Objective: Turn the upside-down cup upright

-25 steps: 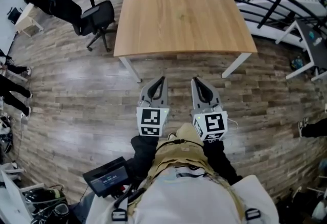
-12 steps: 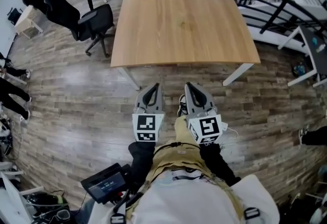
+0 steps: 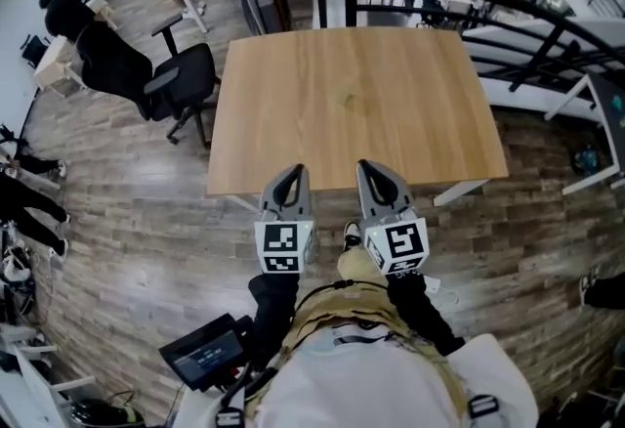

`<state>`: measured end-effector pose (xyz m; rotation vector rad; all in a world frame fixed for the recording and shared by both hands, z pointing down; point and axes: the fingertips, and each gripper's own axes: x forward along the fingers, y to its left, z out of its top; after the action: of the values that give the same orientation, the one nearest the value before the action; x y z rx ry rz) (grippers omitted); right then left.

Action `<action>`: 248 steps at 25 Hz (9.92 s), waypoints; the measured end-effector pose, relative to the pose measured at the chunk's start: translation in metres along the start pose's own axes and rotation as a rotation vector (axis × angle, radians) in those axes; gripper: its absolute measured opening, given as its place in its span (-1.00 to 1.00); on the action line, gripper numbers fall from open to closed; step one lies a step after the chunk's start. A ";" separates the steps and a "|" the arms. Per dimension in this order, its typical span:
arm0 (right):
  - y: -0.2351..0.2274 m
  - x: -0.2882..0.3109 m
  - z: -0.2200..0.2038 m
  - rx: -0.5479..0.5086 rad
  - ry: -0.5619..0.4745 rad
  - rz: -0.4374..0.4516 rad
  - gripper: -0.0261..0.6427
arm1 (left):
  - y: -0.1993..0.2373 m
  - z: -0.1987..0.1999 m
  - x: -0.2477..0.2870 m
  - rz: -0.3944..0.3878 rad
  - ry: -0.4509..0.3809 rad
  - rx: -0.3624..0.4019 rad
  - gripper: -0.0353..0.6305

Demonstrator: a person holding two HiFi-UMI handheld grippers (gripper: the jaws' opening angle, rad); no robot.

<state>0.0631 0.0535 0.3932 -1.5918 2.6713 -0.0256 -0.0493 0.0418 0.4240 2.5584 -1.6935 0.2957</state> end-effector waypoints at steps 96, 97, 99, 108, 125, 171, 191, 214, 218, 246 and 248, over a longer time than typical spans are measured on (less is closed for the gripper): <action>-0.168 0.340 -0.302 -0.021 0.832 0.170 -0.85 | 0.112 -0.179 0.375 -0.152 0.578 -0.174 -0.89; -0.168 0.342 -0.306 -0.022 0.846 0.175 -0.85 | 0.112 -0.183 0.376 -0.153 0.590 -0.179 -0.89; -0.168 0.343 -0.315 -0.023 0.874 0.186 -0.85 | 0.111 -0.192 0.377 -0.154 0.620 -0.189 -0.89; -0.167 0.344 -0.347 -0.104 0.984 0.250 -0.84 | 0.114 -0.213 0.380 -0.143 0.691 -0.226 -0.89; -0.166 0.335 -0.358 -0.088 1.031 0.273 -0.82 | 0.119 -0.215 0.379 -0.128 0.692 -0.243 -0.89; -0.198 0.273 -0.379 0.539 0.950 -0.030 -0.54 | 0.115 -0.203 0.347 -0.115 0.660 -0.177 -0.89; -0.195 0.273 -0.143 0.084 0.377 -0.029 -0.86 | 0.105 -0.080 0.331 -0.090 0.347 -0.112 -0.89; -0.186 0.251 0.024 -0.104 0.051 -0.121 -0.86 | 0.081 0.078 0.305 -0.124 -0.022 -0.045 -0.89; -0.181 0.251 0.028 -0.112 0.042 -0.106 -0.86 | 0.086 0.080 0.302 -0.111 -0.028 -0.047 -0.89; -0.175 0.267 0.025 -0.123 0.036 -0.097 -0.86 | 0.102 0.074 0.307 -0.091 -0.014 -0.028 -0.89; -0.178 0.267 0.024 -0.116 0.036 -0.106 -0.86 | 0.103 0.072 0.308 -0.090 -0.009 -0.031 -0.89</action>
<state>0.0939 -0.2660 0.3692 -1.7824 2.6568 0.1013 -0.0179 -0.2892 0.4067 2.6079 -1.5676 0.2513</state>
